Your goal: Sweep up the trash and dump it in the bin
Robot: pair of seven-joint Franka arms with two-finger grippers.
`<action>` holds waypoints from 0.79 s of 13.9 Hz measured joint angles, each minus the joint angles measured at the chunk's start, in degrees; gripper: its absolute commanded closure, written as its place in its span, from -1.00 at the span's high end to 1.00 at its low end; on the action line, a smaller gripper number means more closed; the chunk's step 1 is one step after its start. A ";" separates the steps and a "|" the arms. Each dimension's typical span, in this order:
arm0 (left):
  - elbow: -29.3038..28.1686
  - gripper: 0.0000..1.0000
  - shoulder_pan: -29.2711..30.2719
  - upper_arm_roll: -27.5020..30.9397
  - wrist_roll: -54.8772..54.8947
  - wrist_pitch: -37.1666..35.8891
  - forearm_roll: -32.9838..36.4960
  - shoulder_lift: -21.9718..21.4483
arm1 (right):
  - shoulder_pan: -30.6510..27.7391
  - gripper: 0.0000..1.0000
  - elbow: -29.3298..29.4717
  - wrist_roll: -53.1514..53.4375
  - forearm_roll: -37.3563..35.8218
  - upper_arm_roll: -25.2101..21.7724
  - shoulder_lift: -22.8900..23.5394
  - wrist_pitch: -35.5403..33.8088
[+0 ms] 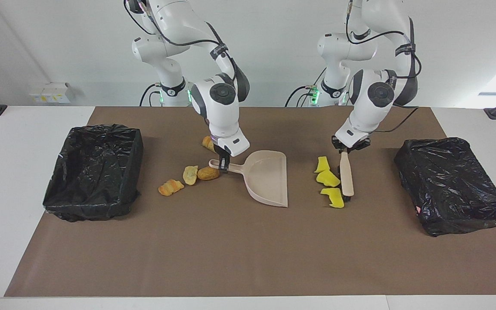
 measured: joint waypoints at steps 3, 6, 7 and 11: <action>-0.17 -1.00 -4.20 -0.01 -3.75 0.77 -4.54 0.00 | 0.27 -1.00 -0.01 -0.51 0.00 0.02 0.70 1.26; -0.18 -1.00 -10.45 -0.15 -10.35 2.24 -7.55 -0.03 | 1.02 -1.00 -0.02 -1.04 0.00 0.04 1.62 3.17; -0.17 -1.00 -12.27 -0.19 -11.87 2.48 -8.52 -0.08 | 1.11 -1.00 -0.02 -1.13 -0.01 0.04 1.74 3.34; 0.80 -1.00 -15.12 -0.08 -14.59 2.08 -9.67 -0.50 | 1.11 -1.00 -0.01 -2.12 -0.01 0.01 1.79 3.52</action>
